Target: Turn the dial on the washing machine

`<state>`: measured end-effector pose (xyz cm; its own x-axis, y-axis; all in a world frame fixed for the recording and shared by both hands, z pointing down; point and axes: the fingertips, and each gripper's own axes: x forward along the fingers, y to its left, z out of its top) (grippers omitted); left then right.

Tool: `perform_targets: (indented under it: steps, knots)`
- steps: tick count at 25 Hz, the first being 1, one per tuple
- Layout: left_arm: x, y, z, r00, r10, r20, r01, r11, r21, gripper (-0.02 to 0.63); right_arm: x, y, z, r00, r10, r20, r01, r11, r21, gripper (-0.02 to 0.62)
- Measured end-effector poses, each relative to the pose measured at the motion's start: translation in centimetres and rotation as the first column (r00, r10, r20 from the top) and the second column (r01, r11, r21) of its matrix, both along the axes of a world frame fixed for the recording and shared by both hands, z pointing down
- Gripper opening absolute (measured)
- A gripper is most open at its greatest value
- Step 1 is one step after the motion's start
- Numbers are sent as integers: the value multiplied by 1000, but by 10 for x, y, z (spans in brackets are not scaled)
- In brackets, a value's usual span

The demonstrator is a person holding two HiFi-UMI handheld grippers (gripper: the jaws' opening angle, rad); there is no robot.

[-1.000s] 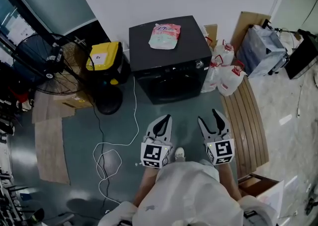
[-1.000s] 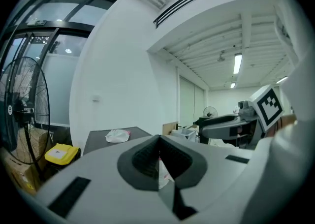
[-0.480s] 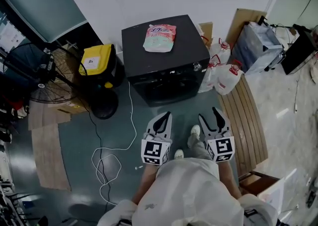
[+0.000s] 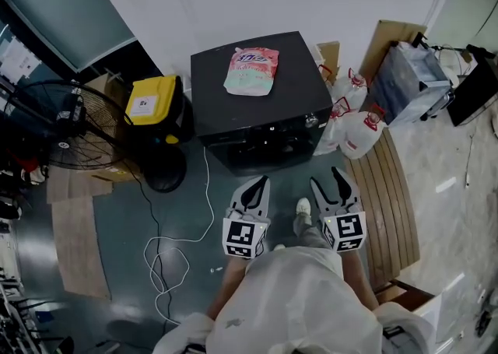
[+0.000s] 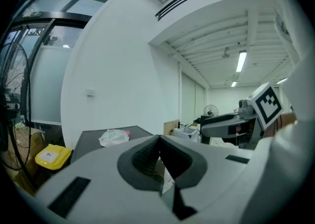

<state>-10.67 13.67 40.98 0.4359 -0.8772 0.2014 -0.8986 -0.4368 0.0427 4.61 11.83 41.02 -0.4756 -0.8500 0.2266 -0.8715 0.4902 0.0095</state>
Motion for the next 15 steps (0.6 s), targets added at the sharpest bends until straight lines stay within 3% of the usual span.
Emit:
perform_targets:
  steps: [15]
  knots:
    - [22,-114,40,992,-117,45,122,984,-126,14,33,-141,66,998,-63,25,66,984,-166,250]
